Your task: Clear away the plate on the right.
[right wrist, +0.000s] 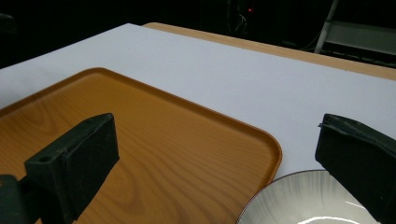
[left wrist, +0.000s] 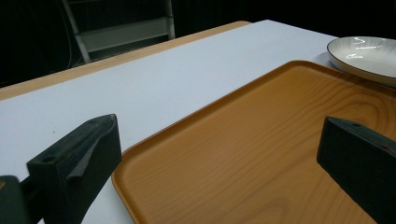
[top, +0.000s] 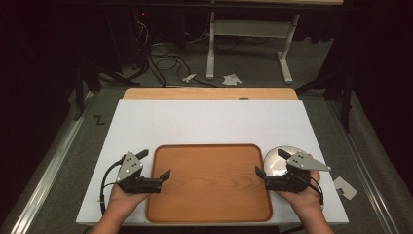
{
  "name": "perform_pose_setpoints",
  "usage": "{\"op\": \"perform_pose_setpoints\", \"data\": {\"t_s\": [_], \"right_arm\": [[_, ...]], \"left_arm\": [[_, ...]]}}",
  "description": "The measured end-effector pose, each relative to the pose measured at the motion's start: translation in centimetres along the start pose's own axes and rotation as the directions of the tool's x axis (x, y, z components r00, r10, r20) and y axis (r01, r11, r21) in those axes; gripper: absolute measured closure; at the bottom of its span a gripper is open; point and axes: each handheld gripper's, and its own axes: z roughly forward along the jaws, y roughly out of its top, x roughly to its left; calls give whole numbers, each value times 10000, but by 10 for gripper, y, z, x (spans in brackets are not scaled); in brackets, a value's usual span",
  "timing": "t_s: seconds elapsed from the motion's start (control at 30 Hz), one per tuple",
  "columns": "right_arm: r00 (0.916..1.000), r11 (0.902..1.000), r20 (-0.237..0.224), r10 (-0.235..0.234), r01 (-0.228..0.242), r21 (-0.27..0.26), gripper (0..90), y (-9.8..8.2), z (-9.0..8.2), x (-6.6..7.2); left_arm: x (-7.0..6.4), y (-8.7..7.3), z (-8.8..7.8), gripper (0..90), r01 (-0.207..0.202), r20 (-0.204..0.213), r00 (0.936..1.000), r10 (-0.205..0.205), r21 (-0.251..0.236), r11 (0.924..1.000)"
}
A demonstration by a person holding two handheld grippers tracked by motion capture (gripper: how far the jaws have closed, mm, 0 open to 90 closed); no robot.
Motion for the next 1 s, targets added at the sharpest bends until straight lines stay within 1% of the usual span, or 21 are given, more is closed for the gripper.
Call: {"op": "perform_pose_setpoints", "data": {"t_s": [0.07,0.17,0.27,0.3,0.37,0.47,0.53,0.6,0.83,1.0], "right_arm": [[9999,9999,-37,128,-128,4,0,0,-1,0],[9999,10000,-133,-12,12,26,0,-1,0,0],[9999,10000,-155,9,-8,41,0,-1,0,0],[9998,10000,-187,-64,64,7,0,-1,0,0],[9997,9999,-193,-113,113,5,0,-1,1,0],[9997,10000,-244,-36,37,72,0,-2,2,1],[9996,9999,-244,-113,115,96,0,-2,2,1],[9997,9999,-250,-72,74,115,0,-2,2,1],[9996,9999,-279,-98,100,102,0,-2,2,-1],[9995,9999,-302,-108,111,92,0,-2,2,0]], "left_arm": [[-1,0,1,8,-10,25,10000,10,24,10000],[-2,0,3,8,-63,90,9999,62,80,9999],[-3,-1,3,8,-236,100,9997,234,172,9996],[-3,-1,3,8,-264,102,9996,262,143,9995],[-4,-1,3,7,-263,110,9996,262,125,9996],[-3,-1,2,6,-252,93,9996,251,104,9996],[-2,0,2,6,-247,88,9997,246,108,9996],[-3,0,2,6,-270,91,9996,269,107,9996],[-3,-1,3,6,-337,148,9993,335,139,9993],[-3,0,2,6,-334,104,9994,333,88,9994]]}}
